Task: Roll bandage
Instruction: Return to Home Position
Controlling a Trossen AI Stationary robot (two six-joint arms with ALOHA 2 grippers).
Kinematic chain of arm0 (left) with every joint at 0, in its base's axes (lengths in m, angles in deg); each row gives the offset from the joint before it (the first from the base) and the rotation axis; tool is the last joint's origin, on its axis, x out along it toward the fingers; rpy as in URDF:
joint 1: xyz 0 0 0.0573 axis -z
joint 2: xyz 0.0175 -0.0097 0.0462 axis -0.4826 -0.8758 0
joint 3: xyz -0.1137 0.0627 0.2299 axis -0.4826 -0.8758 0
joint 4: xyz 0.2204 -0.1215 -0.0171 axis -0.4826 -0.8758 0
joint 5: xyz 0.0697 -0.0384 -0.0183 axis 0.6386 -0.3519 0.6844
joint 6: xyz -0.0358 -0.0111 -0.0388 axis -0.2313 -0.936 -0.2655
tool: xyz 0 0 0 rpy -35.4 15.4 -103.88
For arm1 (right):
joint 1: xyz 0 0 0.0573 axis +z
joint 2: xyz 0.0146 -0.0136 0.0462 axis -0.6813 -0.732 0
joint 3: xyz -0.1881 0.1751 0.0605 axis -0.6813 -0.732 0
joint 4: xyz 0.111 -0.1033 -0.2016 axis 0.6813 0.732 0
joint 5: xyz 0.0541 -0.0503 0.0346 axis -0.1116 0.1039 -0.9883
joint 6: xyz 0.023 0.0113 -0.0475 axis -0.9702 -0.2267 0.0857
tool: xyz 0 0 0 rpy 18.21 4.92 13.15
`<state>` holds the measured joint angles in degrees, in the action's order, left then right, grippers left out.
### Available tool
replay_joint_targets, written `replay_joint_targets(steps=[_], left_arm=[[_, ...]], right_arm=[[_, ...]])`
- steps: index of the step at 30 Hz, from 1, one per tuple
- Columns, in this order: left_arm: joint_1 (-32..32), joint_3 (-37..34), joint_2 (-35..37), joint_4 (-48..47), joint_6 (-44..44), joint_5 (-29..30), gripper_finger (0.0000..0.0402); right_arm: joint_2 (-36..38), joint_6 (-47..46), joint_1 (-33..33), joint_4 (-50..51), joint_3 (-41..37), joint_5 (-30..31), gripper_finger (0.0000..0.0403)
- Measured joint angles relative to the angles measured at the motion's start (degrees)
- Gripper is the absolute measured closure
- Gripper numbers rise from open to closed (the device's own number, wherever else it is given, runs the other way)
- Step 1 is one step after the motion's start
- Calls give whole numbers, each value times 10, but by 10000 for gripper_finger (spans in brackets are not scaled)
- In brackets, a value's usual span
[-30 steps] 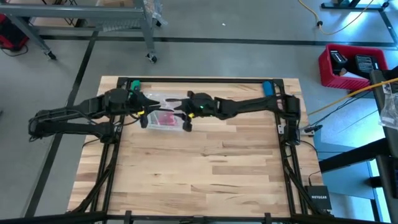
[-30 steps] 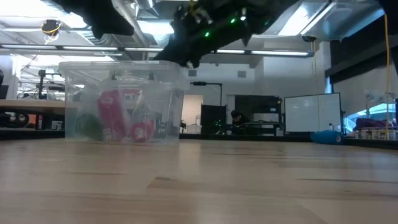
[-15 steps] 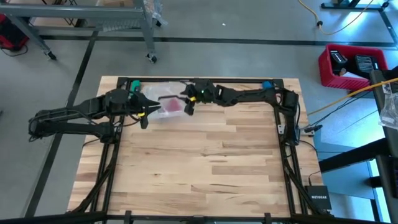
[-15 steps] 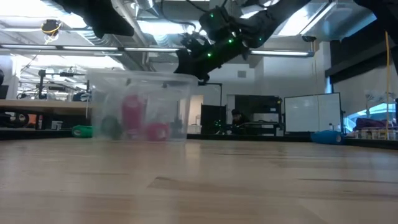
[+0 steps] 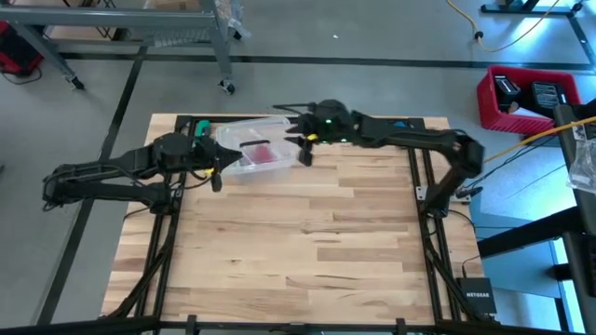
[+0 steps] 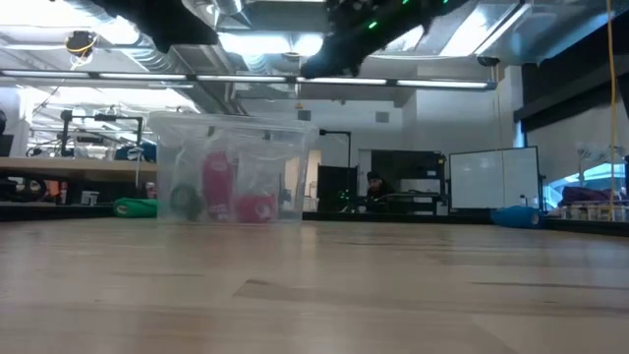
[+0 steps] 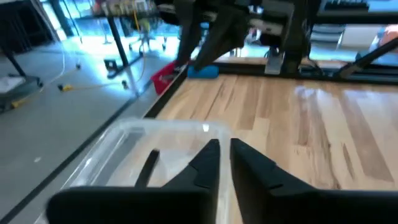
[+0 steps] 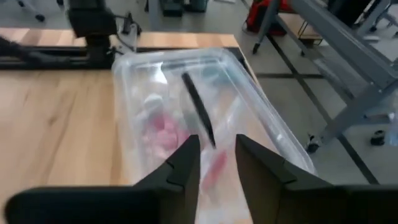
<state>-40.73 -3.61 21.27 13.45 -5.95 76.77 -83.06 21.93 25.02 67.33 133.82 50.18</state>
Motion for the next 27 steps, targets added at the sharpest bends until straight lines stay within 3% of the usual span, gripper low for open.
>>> replay_joint_targets(steps=[3,8,13,18,27], left_arm=[[8,-32,11,50,-6,-1,395],[37,-73,41,106,-20,-6,393],[41,-84,79,108,-18,-5,400],[41,-101,119,107,-13,-5,398],[40,-169,197,139,-45,-39,400]], right_arm=[[66,-3,8,32,-49,1,331],[194,-41,27,0,-191,7,396],[327,-107,29,-85,-338,3,379],[429,-136,29,-195,-454,-25,394],[483,-171,29,-328,-567,-56,393]])
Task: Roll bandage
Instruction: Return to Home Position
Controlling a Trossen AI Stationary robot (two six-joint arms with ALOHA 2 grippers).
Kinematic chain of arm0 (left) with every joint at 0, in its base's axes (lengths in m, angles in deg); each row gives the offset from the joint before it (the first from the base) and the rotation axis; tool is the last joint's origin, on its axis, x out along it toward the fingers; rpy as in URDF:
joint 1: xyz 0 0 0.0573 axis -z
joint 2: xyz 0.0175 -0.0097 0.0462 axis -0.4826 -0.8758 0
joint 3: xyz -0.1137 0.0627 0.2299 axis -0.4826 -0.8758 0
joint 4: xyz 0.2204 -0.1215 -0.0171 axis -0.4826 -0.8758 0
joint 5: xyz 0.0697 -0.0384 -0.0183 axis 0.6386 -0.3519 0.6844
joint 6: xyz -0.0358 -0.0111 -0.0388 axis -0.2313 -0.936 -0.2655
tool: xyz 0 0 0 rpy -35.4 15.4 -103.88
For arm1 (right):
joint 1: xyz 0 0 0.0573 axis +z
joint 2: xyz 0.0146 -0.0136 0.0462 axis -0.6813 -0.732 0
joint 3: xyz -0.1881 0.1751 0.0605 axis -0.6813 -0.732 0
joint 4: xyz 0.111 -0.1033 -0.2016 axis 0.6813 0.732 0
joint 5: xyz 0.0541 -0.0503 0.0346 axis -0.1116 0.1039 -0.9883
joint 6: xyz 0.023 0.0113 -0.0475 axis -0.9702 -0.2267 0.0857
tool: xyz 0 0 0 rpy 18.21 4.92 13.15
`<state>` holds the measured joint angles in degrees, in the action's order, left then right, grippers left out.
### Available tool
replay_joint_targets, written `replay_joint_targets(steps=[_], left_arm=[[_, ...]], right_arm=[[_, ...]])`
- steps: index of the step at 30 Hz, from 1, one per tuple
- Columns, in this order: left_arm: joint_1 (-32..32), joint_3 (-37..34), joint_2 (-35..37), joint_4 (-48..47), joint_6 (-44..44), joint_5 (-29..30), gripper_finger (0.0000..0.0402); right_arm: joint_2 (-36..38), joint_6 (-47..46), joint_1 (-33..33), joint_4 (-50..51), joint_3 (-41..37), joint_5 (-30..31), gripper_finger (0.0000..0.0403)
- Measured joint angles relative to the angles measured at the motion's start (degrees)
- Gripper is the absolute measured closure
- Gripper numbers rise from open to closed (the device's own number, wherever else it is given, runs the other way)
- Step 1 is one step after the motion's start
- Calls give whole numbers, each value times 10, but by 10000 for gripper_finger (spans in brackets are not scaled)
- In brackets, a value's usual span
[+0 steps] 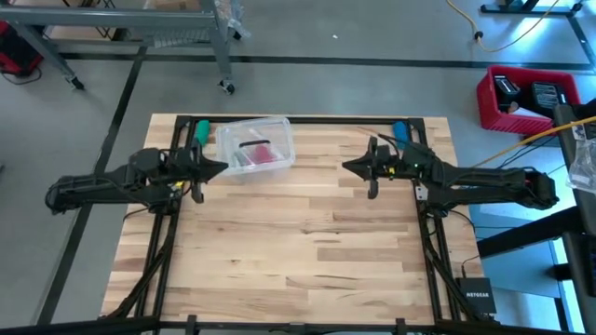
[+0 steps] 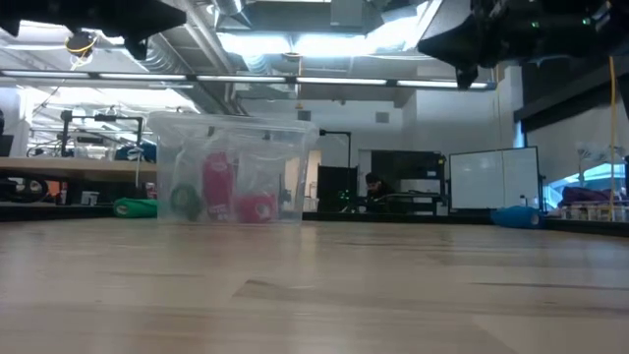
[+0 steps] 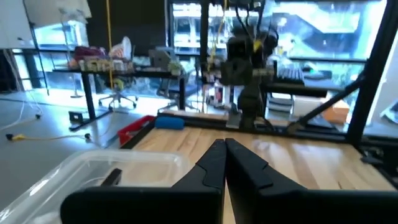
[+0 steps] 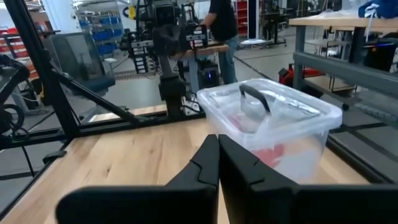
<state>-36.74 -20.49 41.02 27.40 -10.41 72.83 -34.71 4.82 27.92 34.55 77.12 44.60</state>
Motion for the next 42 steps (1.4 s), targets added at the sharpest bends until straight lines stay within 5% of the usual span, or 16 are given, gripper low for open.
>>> replay_joint_targets(steps=[7,13,17,28,33,42], left_arm=[[0,-16,31,4,-35,39,397],[0,-26,30,-15,-42,13,400],[0,-82,47,68,-44,-55,394],[0,-165,123,85,-65,-8,398],[0,-182,153,82,-64,-8,394],[-1,-183,174,52,-56,-3,400]], right_arm=[[0,3,0,30,-10,0,397],[-3,-37,0,42,-12,-17,381],[-3,-27,-1,-33,-57,-68,378],[5,-54,-1,-187,-189,-35,377],[23,-61,-22,-201,-223,-27,377],[82,-53,-97,-174,-229,-101,377]])
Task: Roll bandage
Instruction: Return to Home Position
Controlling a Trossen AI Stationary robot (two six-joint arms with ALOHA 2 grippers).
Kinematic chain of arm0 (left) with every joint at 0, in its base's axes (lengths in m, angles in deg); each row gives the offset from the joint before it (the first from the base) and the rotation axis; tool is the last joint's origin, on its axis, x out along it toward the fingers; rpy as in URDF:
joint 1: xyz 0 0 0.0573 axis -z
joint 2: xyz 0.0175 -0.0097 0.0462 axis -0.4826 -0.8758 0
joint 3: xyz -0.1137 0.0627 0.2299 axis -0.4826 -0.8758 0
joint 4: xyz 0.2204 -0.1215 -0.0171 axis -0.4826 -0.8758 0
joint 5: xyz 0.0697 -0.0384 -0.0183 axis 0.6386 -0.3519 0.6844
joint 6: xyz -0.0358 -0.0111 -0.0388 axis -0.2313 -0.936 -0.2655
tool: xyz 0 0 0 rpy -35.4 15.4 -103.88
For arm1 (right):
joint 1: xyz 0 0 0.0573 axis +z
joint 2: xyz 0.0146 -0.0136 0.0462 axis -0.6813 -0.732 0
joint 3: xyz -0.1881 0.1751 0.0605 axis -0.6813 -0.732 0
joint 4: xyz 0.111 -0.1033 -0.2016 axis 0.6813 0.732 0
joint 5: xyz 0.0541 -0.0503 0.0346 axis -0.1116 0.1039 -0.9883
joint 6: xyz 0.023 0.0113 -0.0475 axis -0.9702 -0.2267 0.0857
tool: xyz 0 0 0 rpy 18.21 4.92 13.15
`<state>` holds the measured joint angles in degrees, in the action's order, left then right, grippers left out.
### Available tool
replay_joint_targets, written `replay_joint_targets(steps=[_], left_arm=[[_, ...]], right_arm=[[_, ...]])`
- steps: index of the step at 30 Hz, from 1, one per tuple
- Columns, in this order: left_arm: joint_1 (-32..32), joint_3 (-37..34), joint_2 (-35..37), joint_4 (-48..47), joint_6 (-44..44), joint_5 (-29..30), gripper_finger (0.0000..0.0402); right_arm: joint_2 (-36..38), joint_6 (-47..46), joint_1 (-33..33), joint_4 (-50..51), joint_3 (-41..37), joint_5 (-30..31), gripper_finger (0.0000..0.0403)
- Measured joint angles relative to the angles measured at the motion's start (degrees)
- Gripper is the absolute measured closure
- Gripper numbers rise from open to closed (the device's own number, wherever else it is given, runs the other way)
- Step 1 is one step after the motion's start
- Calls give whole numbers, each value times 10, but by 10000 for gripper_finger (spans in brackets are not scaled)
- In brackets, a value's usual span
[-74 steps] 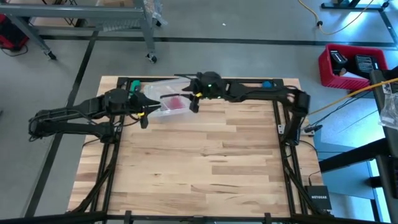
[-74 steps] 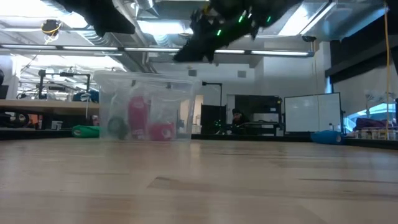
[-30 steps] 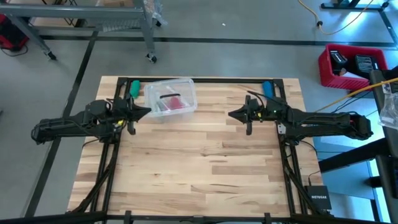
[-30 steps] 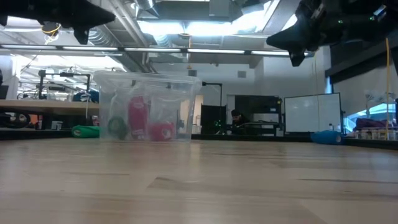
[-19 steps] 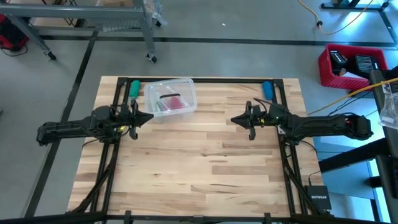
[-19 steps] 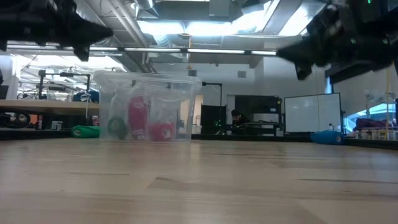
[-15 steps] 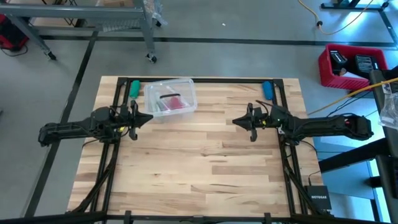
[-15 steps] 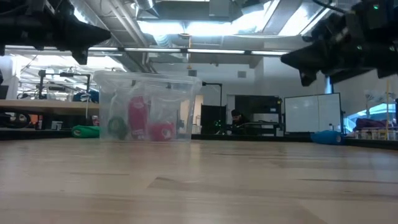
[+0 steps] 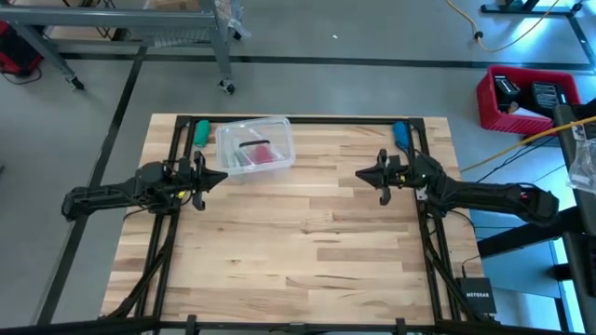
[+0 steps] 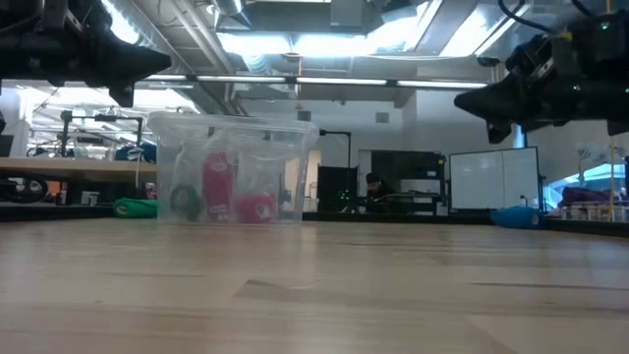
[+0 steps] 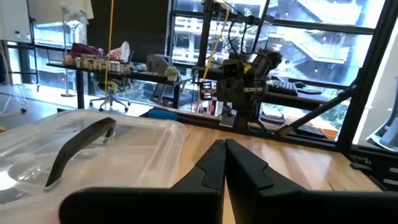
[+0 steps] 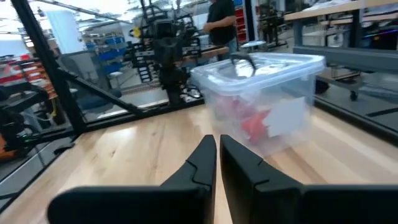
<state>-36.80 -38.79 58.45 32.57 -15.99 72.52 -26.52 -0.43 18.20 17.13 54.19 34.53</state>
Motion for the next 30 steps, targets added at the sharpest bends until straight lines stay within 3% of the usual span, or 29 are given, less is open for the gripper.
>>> replay_joint_targets(steps=[6,11,20,25,30], left_arm=[[0,0,0,1,2,5,397],[0,0,0,2,-2,13,397],[0,0,0,2,1,14,396],[0,0,0,2,0,14,396],[0,0,0,2,2,15,396]], right_arm=[[18,-51,-42,10,0,-47,377],[33,-134,-39,19,-1,18,377],[98,-137,1,129,-1,94,377],[147,-124,53,180,-1,188,377],[189,-109,95,213,-1,241,377]])
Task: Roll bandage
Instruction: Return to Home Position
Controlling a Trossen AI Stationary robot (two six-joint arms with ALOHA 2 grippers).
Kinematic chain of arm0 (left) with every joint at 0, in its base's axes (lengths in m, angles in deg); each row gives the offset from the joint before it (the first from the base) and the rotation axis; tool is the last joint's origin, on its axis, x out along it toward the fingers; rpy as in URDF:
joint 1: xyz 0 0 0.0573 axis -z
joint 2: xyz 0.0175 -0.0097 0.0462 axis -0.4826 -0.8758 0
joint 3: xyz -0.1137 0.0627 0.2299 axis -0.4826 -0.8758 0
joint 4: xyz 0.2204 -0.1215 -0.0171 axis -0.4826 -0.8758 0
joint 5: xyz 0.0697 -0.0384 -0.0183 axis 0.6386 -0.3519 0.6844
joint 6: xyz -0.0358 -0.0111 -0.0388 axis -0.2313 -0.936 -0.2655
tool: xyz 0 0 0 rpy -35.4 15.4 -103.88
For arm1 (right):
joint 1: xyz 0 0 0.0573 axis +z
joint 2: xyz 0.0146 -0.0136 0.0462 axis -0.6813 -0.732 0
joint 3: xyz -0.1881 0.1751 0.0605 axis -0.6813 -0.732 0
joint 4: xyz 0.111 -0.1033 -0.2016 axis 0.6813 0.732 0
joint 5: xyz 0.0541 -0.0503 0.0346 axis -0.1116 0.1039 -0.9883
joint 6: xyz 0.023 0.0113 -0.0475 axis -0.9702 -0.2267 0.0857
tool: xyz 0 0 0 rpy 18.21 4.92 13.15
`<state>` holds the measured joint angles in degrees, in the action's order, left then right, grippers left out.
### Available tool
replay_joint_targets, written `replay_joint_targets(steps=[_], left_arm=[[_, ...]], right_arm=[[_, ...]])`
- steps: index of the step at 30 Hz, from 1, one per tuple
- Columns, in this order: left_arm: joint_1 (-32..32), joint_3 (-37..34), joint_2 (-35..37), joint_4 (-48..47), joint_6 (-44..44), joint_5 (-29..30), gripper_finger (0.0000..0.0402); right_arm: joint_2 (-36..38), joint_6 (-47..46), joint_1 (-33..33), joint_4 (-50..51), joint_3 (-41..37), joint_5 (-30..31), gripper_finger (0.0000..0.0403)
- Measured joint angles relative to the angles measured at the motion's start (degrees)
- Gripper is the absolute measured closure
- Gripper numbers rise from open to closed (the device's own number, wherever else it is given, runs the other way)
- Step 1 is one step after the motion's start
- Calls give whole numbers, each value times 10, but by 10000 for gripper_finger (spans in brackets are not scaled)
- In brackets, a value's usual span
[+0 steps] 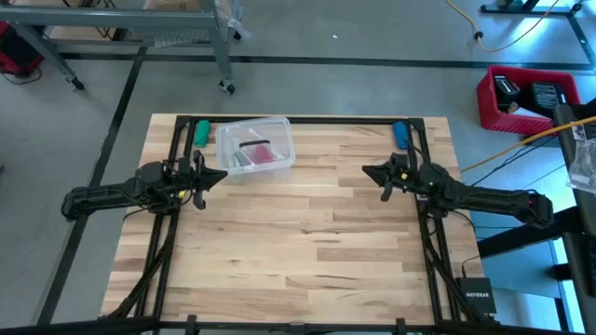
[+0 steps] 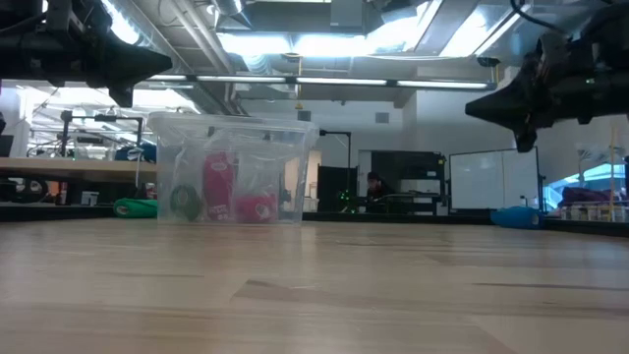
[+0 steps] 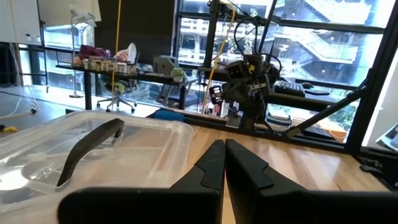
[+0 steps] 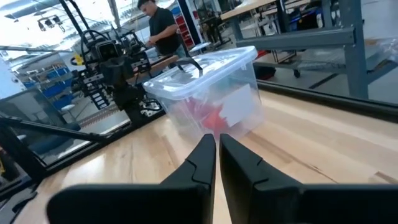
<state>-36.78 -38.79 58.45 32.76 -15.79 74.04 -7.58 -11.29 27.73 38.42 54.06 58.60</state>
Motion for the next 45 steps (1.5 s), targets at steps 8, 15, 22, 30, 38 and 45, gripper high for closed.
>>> replay_joint_targets(steps=[8,15,22,30,38,45], left_arm=[[0,0,0,0,8,0,396],[0,0,0,-6,8,0,396],[0,0,0,-4,9,13,396],[0,0,0,-4,21,14,396],[0,0,0,-6,19,13,396],[0,0,0,-12,17,12,396]], right_arm=[[70,13,33,54,9,38,377],[96,12,61,109,1,83,377],[97,15,122,108,1,142,377],[96,42,241,124,1,249,377],[153,141,279,146,1,213,377],[206,171,278,165,1,101,377]])
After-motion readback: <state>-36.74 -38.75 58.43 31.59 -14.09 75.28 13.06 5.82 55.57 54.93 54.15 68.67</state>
